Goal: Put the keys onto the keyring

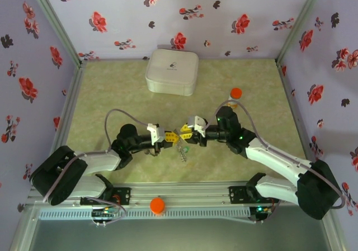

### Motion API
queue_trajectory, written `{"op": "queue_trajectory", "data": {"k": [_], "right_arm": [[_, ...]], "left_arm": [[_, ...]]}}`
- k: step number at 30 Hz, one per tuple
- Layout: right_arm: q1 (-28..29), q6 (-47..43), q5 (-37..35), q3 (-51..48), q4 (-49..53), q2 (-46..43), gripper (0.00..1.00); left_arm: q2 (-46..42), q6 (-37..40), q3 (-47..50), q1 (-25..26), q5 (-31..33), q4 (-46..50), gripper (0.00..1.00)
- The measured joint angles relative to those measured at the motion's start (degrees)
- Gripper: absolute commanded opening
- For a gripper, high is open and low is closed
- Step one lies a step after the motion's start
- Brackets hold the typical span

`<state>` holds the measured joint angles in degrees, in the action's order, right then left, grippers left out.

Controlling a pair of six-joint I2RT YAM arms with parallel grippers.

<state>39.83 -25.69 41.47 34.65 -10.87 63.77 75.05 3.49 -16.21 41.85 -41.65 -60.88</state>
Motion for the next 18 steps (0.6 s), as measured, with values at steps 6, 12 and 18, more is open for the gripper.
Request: {"op": "queue_trajectory", "data": {"k": [6,12,18], "right_arm": [[0.0,0.3,0.6,-0.4,0.0,0.0,0.27],[0.0,0.4,0.6,-1.3,-1.0,-0.6,0.29],[0.0,1.1,-0.8,-4.9,-1.3,-4.8,0.31]], "left_arm": [[0.0,-0.2,0.0,0.0,-0.5,0.0,0.00],[0.0,-0.2,0.0,0.0,-0.5,0.1,0.00],[0.0,-0.2,-0.1,0.0,-0.6,0.0,0.00]]}}
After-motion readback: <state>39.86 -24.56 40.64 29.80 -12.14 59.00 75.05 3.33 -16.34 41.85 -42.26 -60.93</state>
